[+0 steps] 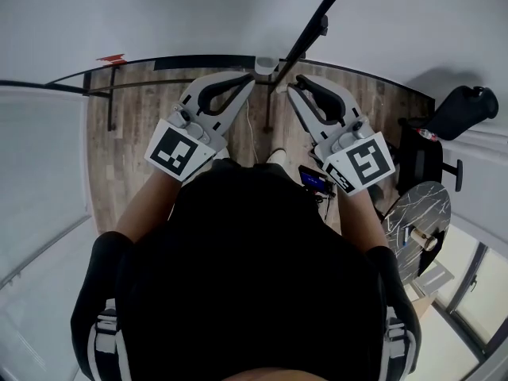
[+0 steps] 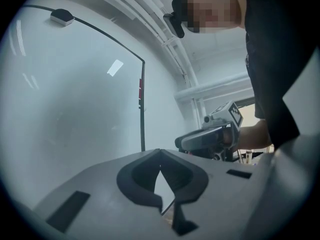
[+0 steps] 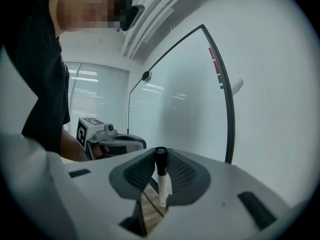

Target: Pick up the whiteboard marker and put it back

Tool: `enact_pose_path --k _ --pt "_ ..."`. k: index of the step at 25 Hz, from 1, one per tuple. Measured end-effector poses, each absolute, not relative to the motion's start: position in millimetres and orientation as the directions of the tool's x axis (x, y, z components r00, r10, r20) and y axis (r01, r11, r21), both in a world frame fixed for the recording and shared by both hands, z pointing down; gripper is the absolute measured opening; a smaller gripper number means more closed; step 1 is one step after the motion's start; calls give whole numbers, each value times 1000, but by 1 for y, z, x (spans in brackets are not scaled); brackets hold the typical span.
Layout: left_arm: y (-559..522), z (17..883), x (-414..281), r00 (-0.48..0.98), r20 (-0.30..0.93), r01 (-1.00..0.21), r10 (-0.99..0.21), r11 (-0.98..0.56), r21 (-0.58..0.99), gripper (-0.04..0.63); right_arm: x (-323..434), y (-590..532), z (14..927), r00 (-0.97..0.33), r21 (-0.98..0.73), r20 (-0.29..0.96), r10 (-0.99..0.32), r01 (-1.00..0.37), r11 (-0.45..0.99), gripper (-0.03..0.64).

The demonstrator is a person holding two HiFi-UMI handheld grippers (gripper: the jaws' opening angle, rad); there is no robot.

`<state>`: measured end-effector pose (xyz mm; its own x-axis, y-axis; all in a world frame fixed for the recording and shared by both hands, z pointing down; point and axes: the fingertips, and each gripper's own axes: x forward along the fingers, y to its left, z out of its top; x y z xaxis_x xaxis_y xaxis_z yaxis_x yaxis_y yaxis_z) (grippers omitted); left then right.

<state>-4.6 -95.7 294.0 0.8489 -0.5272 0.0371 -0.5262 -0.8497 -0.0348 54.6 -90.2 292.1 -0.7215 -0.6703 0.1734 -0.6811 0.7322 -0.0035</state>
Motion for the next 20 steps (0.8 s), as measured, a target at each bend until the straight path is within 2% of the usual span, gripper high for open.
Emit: enact_pose_path --k 20 --pt "-98 304 -11 841 51 -538 -538 -843 -22 3 50 -94 300 -727 -15 193 -659 -673 739 69"
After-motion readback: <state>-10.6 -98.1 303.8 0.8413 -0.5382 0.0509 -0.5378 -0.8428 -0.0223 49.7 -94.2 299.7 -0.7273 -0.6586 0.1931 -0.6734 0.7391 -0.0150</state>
